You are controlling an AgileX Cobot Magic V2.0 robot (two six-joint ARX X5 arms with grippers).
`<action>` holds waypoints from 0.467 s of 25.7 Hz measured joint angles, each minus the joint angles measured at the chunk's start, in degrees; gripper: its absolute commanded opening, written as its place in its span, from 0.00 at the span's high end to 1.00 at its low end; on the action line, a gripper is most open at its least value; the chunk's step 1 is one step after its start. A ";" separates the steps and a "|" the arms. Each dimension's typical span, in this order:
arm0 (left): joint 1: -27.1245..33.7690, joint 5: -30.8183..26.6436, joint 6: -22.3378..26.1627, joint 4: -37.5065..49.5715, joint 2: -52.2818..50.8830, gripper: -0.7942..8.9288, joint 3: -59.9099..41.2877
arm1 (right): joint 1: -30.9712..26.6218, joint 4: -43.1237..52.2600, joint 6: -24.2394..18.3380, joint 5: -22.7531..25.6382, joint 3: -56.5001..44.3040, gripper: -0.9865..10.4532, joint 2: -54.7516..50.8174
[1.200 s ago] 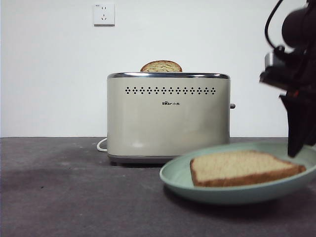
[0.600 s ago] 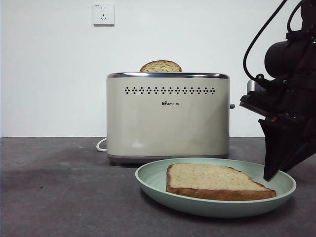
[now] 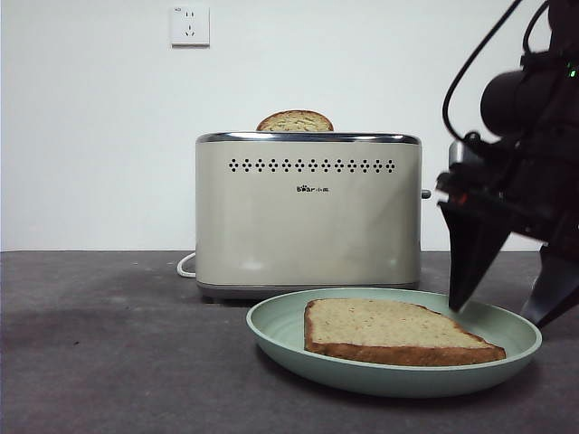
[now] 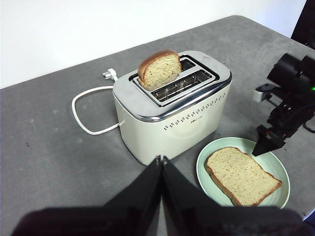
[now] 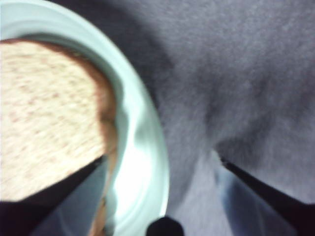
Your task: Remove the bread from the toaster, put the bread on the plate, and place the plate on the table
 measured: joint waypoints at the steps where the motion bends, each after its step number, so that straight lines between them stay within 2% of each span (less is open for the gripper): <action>1: 0.00 0.00 0.00 -0.02 -0.02 0.93 0.00 | 0.00 -0.81 0.00 0.00 0.00 0.58 -1.95; 8: 0.00 0.00 0.00 -1.05 -0.02 0.93 0.00 | 0.61 -13.57 -2.27 -0.26 0.00 0.59 -27.76; 10: 0.00 0.02 0.00 -1.07 -0.02 0.93 0.00 | 1.36 -16.44 -2.80 -2.14 0.00 0.59 -33.18; 12: 0.00 0.02 0.00 -1.07 -0.02 0.93 0.00 | 2.10 -18.49 -3.10 -5.25 0.00 0.64 -38.29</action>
